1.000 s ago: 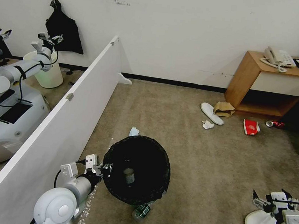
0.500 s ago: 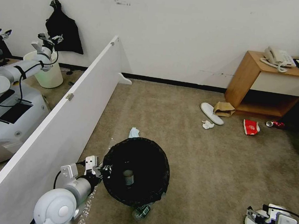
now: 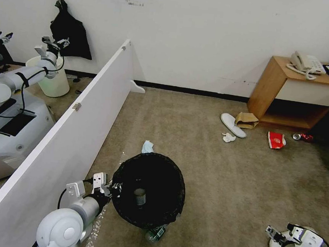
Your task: Pick up the trash bin, then pick up the garbage from the floor and place it into the trash bin.
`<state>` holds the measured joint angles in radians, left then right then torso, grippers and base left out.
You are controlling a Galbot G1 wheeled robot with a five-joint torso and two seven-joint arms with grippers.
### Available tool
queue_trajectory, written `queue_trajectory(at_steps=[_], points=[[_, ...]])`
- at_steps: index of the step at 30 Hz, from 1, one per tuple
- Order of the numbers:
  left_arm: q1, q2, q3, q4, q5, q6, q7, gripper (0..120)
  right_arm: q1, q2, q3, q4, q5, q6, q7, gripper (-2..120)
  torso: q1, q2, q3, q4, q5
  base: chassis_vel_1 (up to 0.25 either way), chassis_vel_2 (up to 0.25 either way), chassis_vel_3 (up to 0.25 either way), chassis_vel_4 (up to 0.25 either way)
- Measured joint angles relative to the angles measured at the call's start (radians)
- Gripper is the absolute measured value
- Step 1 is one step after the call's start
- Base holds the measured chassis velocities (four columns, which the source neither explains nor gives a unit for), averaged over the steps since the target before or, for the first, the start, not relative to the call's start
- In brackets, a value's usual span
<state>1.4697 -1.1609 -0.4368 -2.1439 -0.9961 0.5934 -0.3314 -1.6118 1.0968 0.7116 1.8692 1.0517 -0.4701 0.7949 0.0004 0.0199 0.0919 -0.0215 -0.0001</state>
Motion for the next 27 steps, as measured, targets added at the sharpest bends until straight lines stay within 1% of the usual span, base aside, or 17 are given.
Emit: queue_trajectory(at_steps=[3, 4, 5, 8, 10, 15, 20, 27], points=[[-0.001, 0.000, 0.000, 0.003, 0.000, 0.000, 0.000, 2, 0.010, 0.009, 0.000, -0.015, 0.002, 0.002, -0.001, 100, 0.000, 0.000, 0.000, 0.0000, 0.0000, 0.000, 0.000, 0.000, 0.000], [-0.002, 0.000, -0.001, 0.005, 0.000, 0.000, 0.000, 2, 0.017, 0.018, 0.000, -0.025, 0.002, 0.005, -0.001, 100, 0.000, 0.000, 0.000, 0.0000, 0.0000, 0.000, 0.000, 0.000, 0.000], [-0.003, -0.001, -0.001, 0.008, 0.001, 0.000, 0.000, 2, 0.035, 0.044, 0.000, -0.051, 0.000, 0.019, -0.001, 100, 0.000, 0.000, 0.000, 0.0000, 0.0000, 0.000, 0.000, 0.000, 0.000], [-0.003, 0.000, -0.001, 0.011, 0.001, 0.000, -0.001, 2, 0.046, 0.060, 0.000, -0.065, -0.001, 0.025, 0.002, 100, 0.000, 0.000, 0.000, 0.0000, 0.0000, 0.000, 0.000, 0.000, 0.000], [-0.005, 0.001, -0.001, 0.018, 0.001, -0.001, -0.001, 2, 0.068, 0.090, 0.001, -0.091, 0.003, 0.033, 0.018, 100, 0.000, 0.000, 0.000, 0.0000, 0.0000, 0.000, 0.000, 0.000, 0.000], [-0.009, 0.003, 0.000, 0.027, 0.001, -0.001, -0.001, 2, 0.101, 0.123, 0.001, -0.137, 0.003, 0.042, 0.031, 100, 0.000, 0.000, 0.000, -0.0001, 0.0001, 0.000, 0.000, 0.000, 0.000], [-0.011, 0.006, 0.002, 0.035, 0.001, -0.001, -0.001, 2, 0.130, 0.141, 0.001, -0.175, -0.003, 0.046, 0.029, 100, 0.000, 0.000, 0.000, 0.0000, 0.0001, 0.000, 0.000, 0.000, 0.000], [-0.018, 0.012, 0.007, 0.047, 0.001, -0.001, -0.001, 2, 0.171, 0.141, 0.000, -0.225, -0.005, 0.053, 0.019, 100, 0.000, 0.000, 0.000, 0.0001, 0.0001, 0.000, 0.000, 0.000, 0.000]])
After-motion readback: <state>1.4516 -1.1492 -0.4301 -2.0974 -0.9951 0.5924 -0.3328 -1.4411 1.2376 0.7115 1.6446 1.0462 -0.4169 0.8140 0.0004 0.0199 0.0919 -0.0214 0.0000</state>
